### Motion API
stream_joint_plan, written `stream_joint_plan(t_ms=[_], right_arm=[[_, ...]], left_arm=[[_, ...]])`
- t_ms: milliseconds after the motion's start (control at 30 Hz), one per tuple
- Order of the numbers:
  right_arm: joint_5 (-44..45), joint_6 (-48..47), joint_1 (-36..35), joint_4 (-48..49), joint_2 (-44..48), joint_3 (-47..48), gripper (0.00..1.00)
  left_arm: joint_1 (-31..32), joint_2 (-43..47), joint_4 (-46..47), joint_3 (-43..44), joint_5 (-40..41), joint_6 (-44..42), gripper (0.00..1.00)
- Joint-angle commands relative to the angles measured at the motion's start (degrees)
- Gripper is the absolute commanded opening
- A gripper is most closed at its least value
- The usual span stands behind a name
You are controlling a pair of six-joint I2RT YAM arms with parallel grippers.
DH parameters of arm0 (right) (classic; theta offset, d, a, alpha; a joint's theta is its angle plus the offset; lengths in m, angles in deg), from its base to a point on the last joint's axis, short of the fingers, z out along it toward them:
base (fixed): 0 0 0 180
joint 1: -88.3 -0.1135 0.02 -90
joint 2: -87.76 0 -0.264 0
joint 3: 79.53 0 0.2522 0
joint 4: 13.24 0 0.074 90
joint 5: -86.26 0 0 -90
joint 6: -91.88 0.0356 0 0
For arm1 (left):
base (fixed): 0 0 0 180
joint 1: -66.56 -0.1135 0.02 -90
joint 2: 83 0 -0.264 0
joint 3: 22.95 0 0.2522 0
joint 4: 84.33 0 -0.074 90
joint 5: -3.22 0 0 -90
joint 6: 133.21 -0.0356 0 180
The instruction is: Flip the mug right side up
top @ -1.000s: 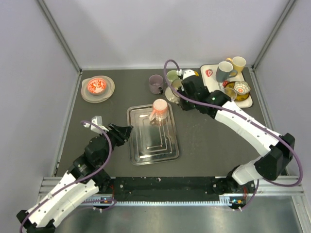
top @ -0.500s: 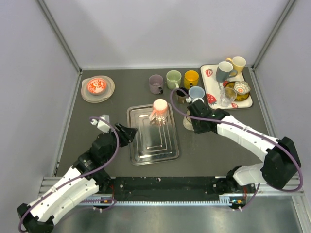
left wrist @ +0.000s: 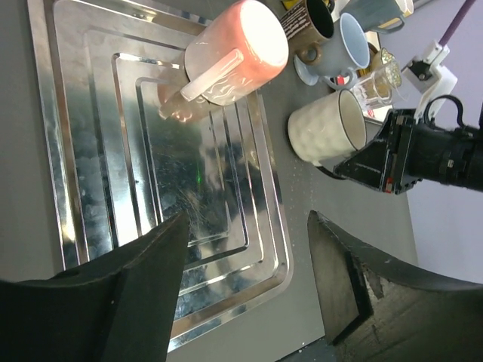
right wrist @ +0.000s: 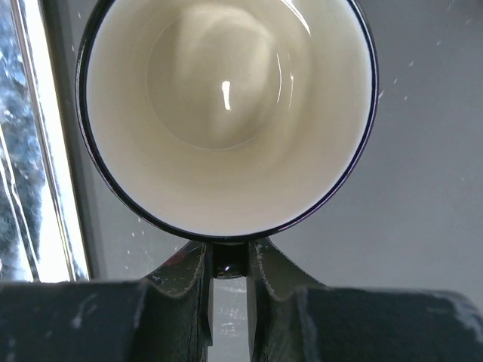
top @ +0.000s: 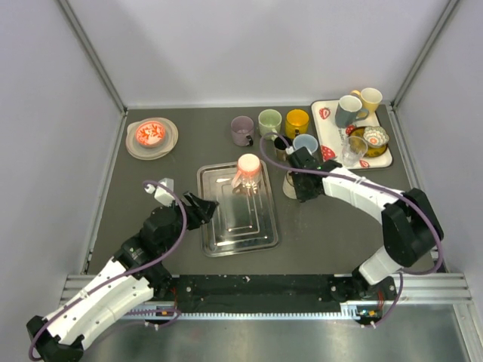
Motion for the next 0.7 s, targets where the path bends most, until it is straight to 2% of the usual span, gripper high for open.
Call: stream_joint_plan(t_ms=[0,233,300,333,400,500,667], right_arm=[[0.6,-0.8,0.9,4.0,-1.8,4.9,0.00],[1.0,-0.4,0.9,4.1,-4.7,6.7,0.02],[0.7,-0.2,0.9,4.1,-4.2,6.7,0.13],[0.7,-0.2,1.0,4.3,-3.7,6.5,0.23],[0.7,-0.2,1.0,4.7,-2.2,6.1,0.36],[0.7,0.2,0.9,4.6,-0.5,5.8,0.47],[-0.7,1.3,0.2,3.6,6.5,4.8,0.55]], left_arm=[[-0.2,-0.5,0.7,1.1,-1.0,-1.8,0.70],[-0.2,-2.0,1.2,1.0,0.9,-2.2,0.73],[-0.2,-2.3,1.6,0.7,1.5,-2.4,0.73],[-0.3,-2.6,1.9,0.8,1.6,-3.2,0.73],[-0.3,-2.8,2.2,0.9,1.8,-5.0,0.74],[-0.3,-3.5,2.5,1.3,2.1,-7.9,0.76],[-0.2,-7.5,3.4,3.3,2.5,-12.3,0.84]])
